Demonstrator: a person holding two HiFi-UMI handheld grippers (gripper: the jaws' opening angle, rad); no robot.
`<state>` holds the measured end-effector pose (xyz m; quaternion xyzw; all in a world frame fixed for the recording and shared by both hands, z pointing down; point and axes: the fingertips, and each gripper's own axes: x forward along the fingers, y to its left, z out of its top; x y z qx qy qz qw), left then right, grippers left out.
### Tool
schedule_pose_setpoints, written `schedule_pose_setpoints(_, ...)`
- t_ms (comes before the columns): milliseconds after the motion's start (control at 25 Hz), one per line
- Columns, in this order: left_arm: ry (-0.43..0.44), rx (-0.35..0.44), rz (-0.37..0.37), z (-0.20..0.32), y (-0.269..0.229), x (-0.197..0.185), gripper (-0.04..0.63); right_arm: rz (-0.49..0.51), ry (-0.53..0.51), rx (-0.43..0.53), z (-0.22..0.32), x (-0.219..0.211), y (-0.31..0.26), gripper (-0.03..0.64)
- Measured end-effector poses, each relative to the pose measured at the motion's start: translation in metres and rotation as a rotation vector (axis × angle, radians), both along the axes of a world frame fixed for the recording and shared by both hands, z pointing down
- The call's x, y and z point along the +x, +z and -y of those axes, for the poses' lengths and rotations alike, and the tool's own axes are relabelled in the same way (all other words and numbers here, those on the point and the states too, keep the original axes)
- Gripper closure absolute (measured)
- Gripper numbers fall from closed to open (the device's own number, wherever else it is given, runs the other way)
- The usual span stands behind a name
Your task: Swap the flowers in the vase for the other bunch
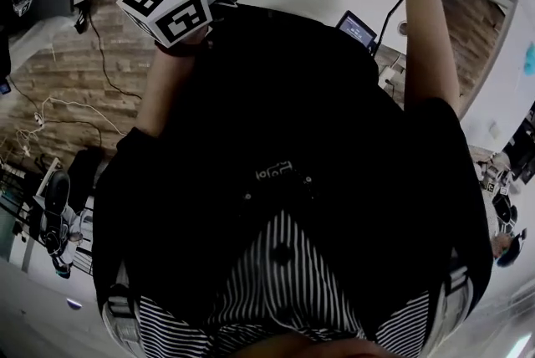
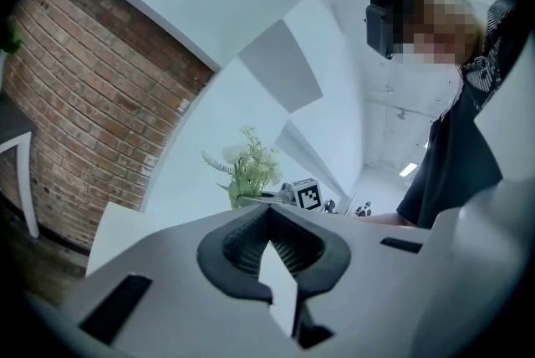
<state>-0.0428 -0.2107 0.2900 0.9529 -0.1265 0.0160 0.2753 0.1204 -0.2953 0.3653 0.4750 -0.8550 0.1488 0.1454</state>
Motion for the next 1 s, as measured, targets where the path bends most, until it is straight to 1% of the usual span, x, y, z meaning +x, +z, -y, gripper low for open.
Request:
schedule_pose_setpoints(200, 0.077, 0.031, 0.014, -0.007, -0.005, 0.029, 0.589, 0.039, 0.067, 0.013, -0.058, 0.031, -0.001, 0.563)
schedule_pose_setpoints(280, 0.106, 0.041, 0.021, -0.013, -0.009, 0.046, 0.589, 0.077, 0.104, 0.011, -0.081, 0.044, 0.01, 0.563)
schedule_pose_setpoints(400, 0.131, 0.052, 0.029, -0.023, -0.013, 0.066, 0.589, 0.12, 0.136, -0.011, -0.108, 0.051, 0.031, 0.561)
schedule_pose_setpoints(560, 0.151, 0.061, 0.054, -0.05, -0.013, 0.094, 0.589, 0.083, 0.131, -0.019, -0.146, 0.062, 0.054, 0.561)
schedule_pose_setpoints(600, 0.157, 0.06, 0.059, -0.053, -0.013, 0.096, 0.589, 0.076, 0.129, -0.017, -0.151, 0.061, 0.06, 0.56)
schedule_pose_setpoints(760, 0.172, 0.053, 0.056, -0.046, -0.009, 0.084, 0.589, 0.092, 0.156, -0.014, -0.142, 0.04, 0.08, 0.554)
schedule_pose_setpoints(880, 0.19, 0.062, 0.036, -0.058, -0.007, 0.093, 0.589, 0.075, 0.164, -0.032, -0.149, 0.035, 0.093, 0.546)
schedule_pose_setpoints(1000, 0.215, 0.056, 0.042, -0.07, -0.001, 0.103, 0.589, 0.053, 0.164, -0.063, -0.158, 0.032, 0.112, 0.521)
